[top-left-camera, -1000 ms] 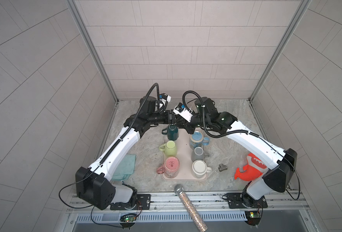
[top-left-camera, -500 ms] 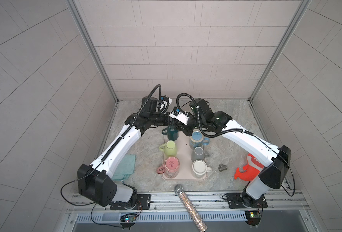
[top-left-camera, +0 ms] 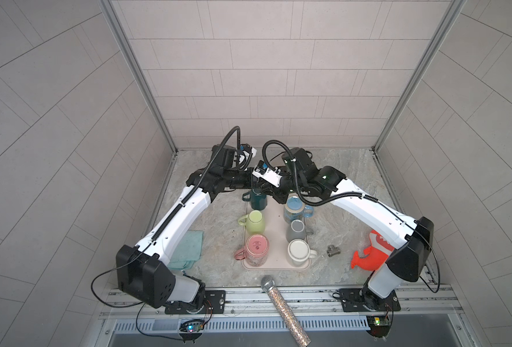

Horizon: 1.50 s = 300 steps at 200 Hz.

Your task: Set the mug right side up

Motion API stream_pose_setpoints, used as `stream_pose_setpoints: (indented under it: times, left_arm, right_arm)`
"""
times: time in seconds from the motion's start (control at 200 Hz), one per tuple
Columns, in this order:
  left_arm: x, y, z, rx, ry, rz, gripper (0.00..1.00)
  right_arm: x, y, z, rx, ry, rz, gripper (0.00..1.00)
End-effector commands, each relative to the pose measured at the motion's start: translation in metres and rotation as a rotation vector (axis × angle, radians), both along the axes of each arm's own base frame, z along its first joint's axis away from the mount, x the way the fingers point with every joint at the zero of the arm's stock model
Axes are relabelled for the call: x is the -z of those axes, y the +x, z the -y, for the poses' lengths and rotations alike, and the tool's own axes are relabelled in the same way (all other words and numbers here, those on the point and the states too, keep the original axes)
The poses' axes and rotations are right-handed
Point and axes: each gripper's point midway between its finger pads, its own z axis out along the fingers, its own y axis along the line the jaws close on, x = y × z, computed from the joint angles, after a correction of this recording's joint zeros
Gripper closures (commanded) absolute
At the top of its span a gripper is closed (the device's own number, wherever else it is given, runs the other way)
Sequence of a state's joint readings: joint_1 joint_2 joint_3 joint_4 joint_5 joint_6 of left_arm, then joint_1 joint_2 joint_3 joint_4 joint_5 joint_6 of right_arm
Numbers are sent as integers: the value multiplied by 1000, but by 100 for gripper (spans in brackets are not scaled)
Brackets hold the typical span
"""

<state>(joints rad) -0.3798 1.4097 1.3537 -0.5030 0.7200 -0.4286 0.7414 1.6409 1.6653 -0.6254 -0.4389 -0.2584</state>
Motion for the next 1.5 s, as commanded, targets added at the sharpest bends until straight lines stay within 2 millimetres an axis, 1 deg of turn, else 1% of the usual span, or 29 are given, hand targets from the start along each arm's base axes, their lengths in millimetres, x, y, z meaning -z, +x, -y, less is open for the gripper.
stream_pose_setpoints:
  times: [0.0,0.33,0.43,0.52,0.62,0.696,0.796,0.936,1.006,1.101,1.191,1.286,1.396,1.496]
  left_arm:
    - [16,0,-6,7,70,-3,100]
    - [6,11,-9,-48,60,45,100]
    - [1,13,-9,-59,56,62,100]
    - [-1,16,-10,-70,60,73,100]
    - [0,20,-11,-78,72,81,100]
    - [0,26,-11,-85,81,87,100]
    - [-1,35,-11,-95,94,103,100]
    - [-9,54,-16,-133,118,147,100]
    - [-13,64,-23,-164,135,171,100]
    - [-22,81,-38,-226,156,215,100]
    - [-29,97,-60,-318,191,268,100]
    - [-30,112,-81,-399,221,323,100]
    - [-21,129,-106,-508,276,392,100]
    - [-12,142,-134,-638,320,464,100]
  right_arm:
    - [-53,6,-6,-25,83,170,100]
    - [-52,8,1,6,75,192,100]
    - [-50,8,2,11,70,192,94]
    - [-48,7,4,16,62,189,83]
    - [-45,7,7,25,53,189,74]
    - [-44,6,9,30,48,189,72]
    - [-43,4,14,41,39,191,71]
    - [-45,1,23,65,35,193,71]
    - [-44,-1,28,82,33,194,71]
    - [-43,-3,36,113,34,199,71]
    - [-43,-5,43,138,47,205,72]
    - [-44,-6,49,159,57,207,73]
    - [-45,-6,58,193,60,218,75]
    - [-44,-4,67,232,57,229,77]
